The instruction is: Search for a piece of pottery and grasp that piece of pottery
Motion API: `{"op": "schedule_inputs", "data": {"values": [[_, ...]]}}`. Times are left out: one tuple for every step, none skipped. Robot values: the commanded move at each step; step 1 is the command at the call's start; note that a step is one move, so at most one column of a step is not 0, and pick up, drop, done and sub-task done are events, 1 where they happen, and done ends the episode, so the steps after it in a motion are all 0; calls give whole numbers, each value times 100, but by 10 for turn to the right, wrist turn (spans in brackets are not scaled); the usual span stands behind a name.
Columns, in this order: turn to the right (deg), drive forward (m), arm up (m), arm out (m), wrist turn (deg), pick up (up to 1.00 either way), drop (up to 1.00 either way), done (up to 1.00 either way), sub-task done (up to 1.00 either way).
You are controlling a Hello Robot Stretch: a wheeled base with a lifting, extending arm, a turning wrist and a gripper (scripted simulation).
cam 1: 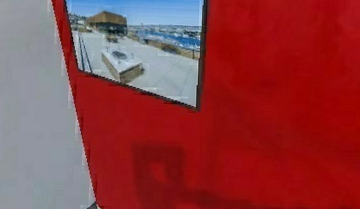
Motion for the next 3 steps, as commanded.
{"op": "schedule_inputs", "data": {"values": [[0, 0, 0, 0, 450, 0, 0, 0, 0], [0, 0, 0, 0, 210, 0, 0, 0, 0], [0, 0, 0, 0, 0, 100, 0, 0, 0]]}}
